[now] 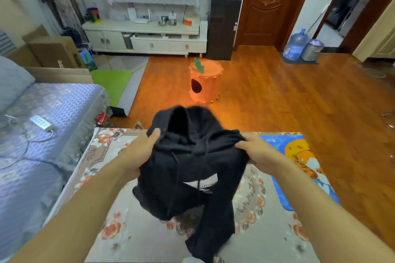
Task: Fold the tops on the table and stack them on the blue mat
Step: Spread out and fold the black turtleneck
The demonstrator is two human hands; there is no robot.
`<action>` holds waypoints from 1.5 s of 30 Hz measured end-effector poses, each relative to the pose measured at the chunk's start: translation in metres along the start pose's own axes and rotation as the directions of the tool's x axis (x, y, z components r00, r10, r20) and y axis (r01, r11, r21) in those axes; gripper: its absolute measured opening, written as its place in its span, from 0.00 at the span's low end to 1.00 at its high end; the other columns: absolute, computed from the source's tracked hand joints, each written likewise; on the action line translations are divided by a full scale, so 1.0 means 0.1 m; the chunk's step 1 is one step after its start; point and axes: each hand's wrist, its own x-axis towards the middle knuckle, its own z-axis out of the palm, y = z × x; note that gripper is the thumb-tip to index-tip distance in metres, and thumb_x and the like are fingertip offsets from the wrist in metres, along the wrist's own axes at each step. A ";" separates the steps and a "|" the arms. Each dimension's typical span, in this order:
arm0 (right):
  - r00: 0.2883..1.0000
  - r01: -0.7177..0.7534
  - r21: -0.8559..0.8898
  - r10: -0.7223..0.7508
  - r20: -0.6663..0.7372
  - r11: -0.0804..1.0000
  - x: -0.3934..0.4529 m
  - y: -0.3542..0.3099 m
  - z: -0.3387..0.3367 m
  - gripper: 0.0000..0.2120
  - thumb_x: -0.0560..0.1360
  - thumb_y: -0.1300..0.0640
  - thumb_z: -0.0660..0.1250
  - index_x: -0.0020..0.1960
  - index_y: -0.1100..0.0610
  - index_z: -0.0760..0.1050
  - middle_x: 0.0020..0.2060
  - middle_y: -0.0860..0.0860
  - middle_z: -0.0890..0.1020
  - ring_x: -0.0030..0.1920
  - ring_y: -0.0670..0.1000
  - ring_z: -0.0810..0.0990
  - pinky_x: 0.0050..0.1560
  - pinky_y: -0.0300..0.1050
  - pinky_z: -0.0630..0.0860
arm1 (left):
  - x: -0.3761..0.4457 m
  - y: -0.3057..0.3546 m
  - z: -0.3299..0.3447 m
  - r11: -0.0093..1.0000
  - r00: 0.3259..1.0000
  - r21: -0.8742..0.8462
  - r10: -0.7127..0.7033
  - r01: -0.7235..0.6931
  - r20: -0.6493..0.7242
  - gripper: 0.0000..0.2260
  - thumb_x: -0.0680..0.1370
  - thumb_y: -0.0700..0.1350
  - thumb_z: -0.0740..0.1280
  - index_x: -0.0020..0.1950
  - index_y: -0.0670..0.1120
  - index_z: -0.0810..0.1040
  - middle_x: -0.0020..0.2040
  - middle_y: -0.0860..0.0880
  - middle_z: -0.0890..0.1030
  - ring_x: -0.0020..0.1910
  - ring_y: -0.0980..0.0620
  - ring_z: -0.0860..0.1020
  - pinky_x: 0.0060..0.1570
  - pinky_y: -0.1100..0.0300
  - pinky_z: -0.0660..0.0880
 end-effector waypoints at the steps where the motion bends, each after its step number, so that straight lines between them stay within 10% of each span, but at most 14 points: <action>1: 0.996 -0.022 0.003 0.022 -0.089 1.000 0.02 0.05 -0.03 0.12 0.79 0.67 0.59 0.49 0.57 0.80 0.41 0.55 0.84 0.37 0.48 0.81 0.37 0.41 0.75 | -0.01 -0.05 -0.15 0.995 0.997 0.067 -0.069 0.070 -0.019 0.13 0.85 0.54 0.61 0.56 0.48 0.81 0.59 0.41 0.84 0.53 0.45 0.85 0.55 0.49 0.79; 8: 0.999 0.045 -0.483 -0.033 0.035 0.875 0.01 -0.39 -0.38 0.08 0.77 0.64 0.63 0.43 0.62 0.80 0.33 0.55 0.81 0.34 0.52 0.77 0.37 0.43 0.70 | -0.14 0.45 -0.66 0.549 0.836 0.834 -0.481 0.052 0.265 0.18 0.73 0.42 0.77 0.62 0.50 0.80 0.54 0.51 0.86 0.52 0.52 0.85 0.53 0.59 0.81; 11: 0.972 0.115 -0.625 -0.219 -0.092 0.772 0.53 -0.75 -0.41 0.10 0.76 0.63 0.65 0.37 0.59 0.77 0.32 0.54 0.78 0.38 0.54 0.76 0.36 0.45 0.68 | 0.50 0.69 -0.77 0.540 0.997 0.842 -0.056 -0.018 0.057 0.12 0.74 0.38 0.75 0.53 0.51 0.82 0.56 0.45 0.85 0.52 0.47 0.83 0.52 0.55 0.79; 15: 0.839 0.206 -0.471 -0.403 -0.365 0.857 1.10 -0.72 -0.33 0.23 0.82 0.57 0.61 0.76 0.54 0.66 0.71 0.55 0.74 0.71 0.55 0.71 0.70 0.46 0.66 | 1.22 0.37 -0.42 0.437 0.775 0.899 0.562 0.021 -0.291 0.20 0.78 0.44 0.64 0.70 0.45 0.73 0.66 0.35 0.73 0.65 0.34 0.72 0.65 0.42 0.70; 19: 0.957 0.122 -0.664 -0.265 -0.118 0.737 1.24 0.34 0.02 0.34 0.78 0.52 0.64 0.80 0.57 0.57 0.78 0.58 0.63 0.78 0.58 0.61 0.78 0.53 0.57 | 1.33 -1.01 0.06 0.424 0.982 0.904 0.189 -0.058 -0.026 0.24 0.72 0.56 0.57 0.66 0.52 0.77 0.63 0.41 0.78 0.63 0.37 0.75 0.63 0.43 0.74; 22: 0.998 -0.048 -0.739 0.002 -0.063 0.672 1.15 1.31 0.19 0.33 0.76 0.48 0.62 0.80 0.53 0.60 0.78 0.56 0.63 0.76 0.60 0.64 0.75 0.55 0.62 | 1.24 -2.03 0.10 0.370 0.989 0.927 -0.149 0.065 -0.010 0.21 0.78 0.52 0.62 0.71 0.52 0.74 0.70 0.44 0.74 0.67 0.40 0.73 0.66 0.46 0.73; 27: 0.928 -0.328 -0.737 0.349 -0.133 0.591 1.11 2.74 0.39 0.26 0.78 0.55 0.64 0.75 0.56 0.66 0.72 0.60 0.70 0.68 0.62 0.72 0.66 0.50 0.70 | 1.14 -3.28 -0.07 0.281 0.934 0.952 -0.357 0.121 -0.013 0.21 0.82 0.51 0.62 0.75 0.49 0.69 0.70 0.44 0.72 0.66 0.42 0.73 0.65 0.48 0.73; 32: 0.773 -0.633 -0.558 0.467 -0.429 0.536 1.14 4.01 0.57 0.39 0.79 0.46 0.64 0.81 0.55 0.47 0.77 0.61 0.54 0.73 0.67 0.62 0.69 0.57 0.66 | 0.86 -4.35 -0.05 0.056 0.951 0.998 -0.307 -0.024 0.040 0.29 0.78 0.51 0.67 0.79 0.51 0.64 0.72 0.43 0.68 0.70 0.41 0.68 0.66 0.48 0.72; 36: 0.794 -0.564 -0.565 0.206 -0.573 0.603 1.20 4.42 0.58 0.31 0.77 0.52 0.63 0.76 0.53 0.55 0.72 0.61 0.61 0.65 0.67 0.68 0.58 0.60 0.74 | 0.93 -4.79 0.22 -0.087 0.979 0.979 -0.102 -0.184 0.175 0.37 0.60 0.48 0.79 0.69 0.45 0.79 0.66 0.34 0.75 0.65 0.32 0.73 0.61 0.39 0.74; 39: 0.879 -0.414 -0.722 0.039 -0.475 0.554 1.15 4.32 0.35 0.22 0.78 0.59 0.63 0.71 0.51 0.68 0.65 0.58 0.70 0.57 0.64 0.74 0.51 0.55 0.75 | 1.02 -4.81 0.54 -0.110 0.977 0.971 -0.003 -0.213 0.214 0.38 0.64 0.49 0.79 0.72 0.42 0.76 0.69 0.35 0.73 0.68 0.33 0.71 0.64 0.38 0.72; 45: 0.855 -0.051 -0.998 -0.518 -0.021 -0.044 1.08 3.48 -1.26 0.07 0.67 0.71 0.63 0.40 0.65 0.79 0.43 0.63 0.74 0.46 0.63 0.70 0.33 0.52 0.66 | 1.45 -4.64 1.38 -0.041 0.974 0.973 -0.002 -0.228 0.228 0.46 0.68 0.63 0.76 0.79 0.42 0.66 0.72 0.38 0.71 0.69 0.35 0.70 0.64 0.41 0.72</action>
